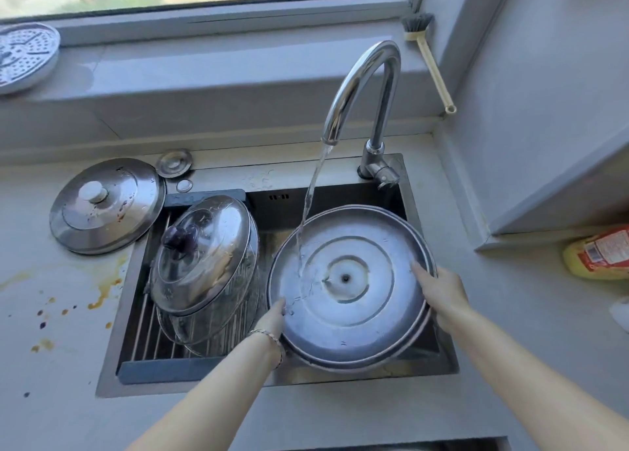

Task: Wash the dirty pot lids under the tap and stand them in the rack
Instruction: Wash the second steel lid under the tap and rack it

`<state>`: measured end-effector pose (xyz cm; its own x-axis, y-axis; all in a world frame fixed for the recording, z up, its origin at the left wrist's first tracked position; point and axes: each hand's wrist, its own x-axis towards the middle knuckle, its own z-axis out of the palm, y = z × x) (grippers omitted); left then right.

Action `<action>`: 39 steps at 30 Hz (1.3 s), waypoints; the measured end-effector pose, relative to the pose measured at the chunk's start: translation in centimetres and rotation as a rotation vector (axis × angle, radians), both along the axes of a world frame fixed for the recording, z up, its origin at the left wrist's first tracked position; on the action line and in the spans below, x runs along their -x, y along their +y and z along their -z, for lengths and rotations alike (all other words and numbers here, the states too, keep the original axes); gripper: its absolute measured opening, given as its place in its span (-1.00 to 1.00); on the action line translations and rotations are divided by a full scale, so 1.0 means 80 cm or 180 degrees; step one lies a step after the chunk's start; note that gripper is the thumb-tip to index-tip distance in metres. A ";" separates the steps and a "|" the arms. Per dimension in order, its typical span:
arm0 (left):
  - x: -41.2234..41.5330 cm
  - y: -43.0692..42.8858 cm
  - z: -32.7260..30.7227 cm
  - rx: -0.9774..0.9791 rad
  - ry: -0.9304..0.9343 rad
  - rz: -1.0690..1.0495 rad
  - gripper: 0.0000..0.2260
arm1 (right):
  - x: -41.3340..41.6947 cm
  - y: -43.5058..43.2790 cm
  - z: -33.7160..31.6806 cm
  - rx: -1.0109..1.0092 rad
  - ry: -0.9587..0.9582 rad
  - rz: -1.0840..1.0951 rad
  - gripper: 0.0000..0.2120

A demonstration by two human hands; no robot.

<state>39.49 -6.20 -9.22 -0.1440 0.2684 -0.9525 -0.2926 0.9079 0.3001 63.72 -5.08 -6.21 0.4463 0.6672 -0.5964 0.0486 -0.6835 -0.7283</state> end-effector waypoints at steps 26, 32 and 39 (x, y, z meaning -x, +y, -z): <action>0.002 0.012 -0.031 -0.1849 0.1537 0.0210 -0.88 | 0.004 0.054 0.045 -0.0421 -0.0132 -0.0058 -0.58; -0.005 0.020 -0.061 -0.1884 0.1805 0.0184 -0.83 | 0.007 0.037 0.056 0.0380 0.0058 -0.0384 -0.56; -0.009 0.057 -0.122 -0.2472 0.2448 0.0832 -0.73 | 0.036 0.041 0.067 0.0765 -0.0272 -0.1061 -0.61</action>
<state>40.23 -1.63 0.57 -0.4739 0.8585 -0.1958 0.3862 0.4025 0.8299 60.81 -1.82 -11.56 0.2841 0.6299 -0.7229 0.3493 -0.7701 -0.5338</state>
